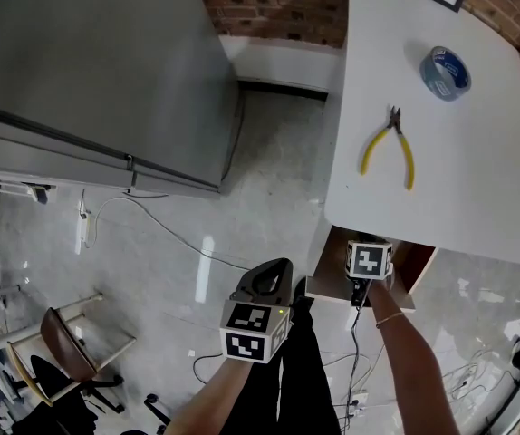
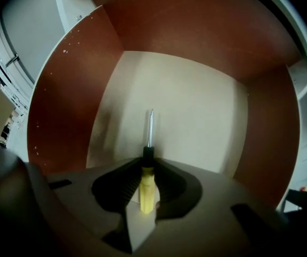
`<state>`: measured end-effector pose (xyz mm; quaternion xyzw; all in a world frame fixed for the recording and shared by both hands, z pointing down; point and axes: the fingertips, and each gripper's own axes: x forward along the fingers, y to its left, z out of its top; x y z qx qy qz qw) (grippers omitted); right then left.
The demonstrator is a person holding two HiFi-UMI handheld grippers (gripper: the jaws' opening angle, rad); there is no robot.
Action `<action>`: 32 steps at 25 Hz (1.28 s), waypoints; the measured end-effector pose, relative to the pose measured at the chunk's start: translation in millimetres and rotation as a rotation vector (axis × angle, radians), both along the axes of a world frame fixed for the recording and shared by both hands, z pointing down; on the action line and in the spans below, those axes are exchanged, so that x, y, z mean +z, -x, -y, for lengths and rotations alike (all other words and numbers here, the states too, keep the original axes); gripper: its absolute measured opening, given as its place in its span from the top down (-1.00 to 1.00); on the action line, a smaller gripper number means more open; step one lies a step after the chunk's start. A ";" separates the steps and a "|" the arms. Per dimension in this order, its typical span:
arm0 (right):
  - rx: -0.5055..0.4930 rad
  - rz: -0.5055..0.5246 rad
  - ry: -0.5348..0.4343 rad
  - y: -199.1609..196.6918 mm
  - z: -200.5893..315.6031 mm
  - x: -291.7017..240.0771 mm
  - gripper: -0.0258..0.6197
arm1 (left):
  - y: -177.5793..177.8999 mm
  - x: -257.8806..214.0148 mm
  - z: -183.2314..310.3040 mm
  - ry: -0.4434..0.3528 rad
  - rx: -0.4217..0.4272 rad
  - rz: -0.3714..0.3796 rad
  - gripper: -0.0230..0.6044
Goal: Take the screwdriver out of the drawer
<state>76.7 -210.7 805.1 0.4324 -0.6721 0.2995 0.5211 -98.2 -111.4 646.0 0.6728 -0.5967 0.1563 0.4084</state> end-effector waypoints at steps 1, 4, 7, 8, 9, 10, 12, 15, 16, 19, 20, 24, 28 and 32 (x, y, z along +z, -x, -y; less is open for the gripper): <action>0.024 0.009 0.005 -2.1 -2.0 0.3 0.68 | 0.2 -0.8 -0.5 -0.001 0.000 0.001 0.95; 0.078 0.032 0.008 -7.1 -5.0 -3.4 0.68 | 0.3 -4.3 0.3 -0.007 0.002 0.002 0.95; 0.084 0.037 -0.004 -9.4 -6.4 -10.5 0.68 | -0.2 -8.6 1.3 -0.011 0.008 0.003 0.95; 0.084 0.037 -0.007 -10.1 -7.6 -13.2 0.68 | -0.5 -9.8 0.6 -0.009 0.012 0.004 0.95; 0.086 0.039 -0.008 -10.9 -8.9 -16.3 0.68 | -0.9 -11.2 -0.2 -0.007 0.015 0.005 0.95; 0.092 0.043 -0.010 -11.5 -9.8 -19.7 0.68 | -1.0 -12.9 -0.4 -0.007 0.017 0.006 0.95; 0.111 0.057 -0.018 -11.9 -9.6 -27.8 0.68 | -1.2 -17.8 1.9 -0.015 0.026 0.008 0.95; 0.149 0.085 -0.033 -11.7 -9.3 -40.7 0.68 | -1.9 -24.2 4.0 -0.028 0.046 0.012 0.95; 0.160 0.093 -0.038 -11.5 -9.3 -45.2 0.68 | -2.2 -26.2 3.9 -0.030 0.051 0.014 0.95; 0.181 0.120 -0.057 -11.4 -9.8 -61.4 0.68 | -4.1 -33.8 4.0 -0.037 0.066 0.021 0.95; 0.186 0.130 -0.063 -11.6 -10.9 -67.3 0.68 | -5.3 -36.4 3.3 -0.038 0.071 0.023 0.95; 0.207 0.159 -0.086 -13.3 -16.2 -89.8 0.68 | -8.6 -48.1 2.0 -0.047 0.092 0.026 0.95; 0.228 0.190 -0.111 -16.6 -19.8 -111.8 0.68 | -11.0 -60.0 3.6 -0.061 0.112 0.032 0.95; 0.234 0.208 -0.147 -21.7 -24.4 -136.0 0.68 | -11.7 -72.1 8.1 -0.082 0.124 0.037 0.95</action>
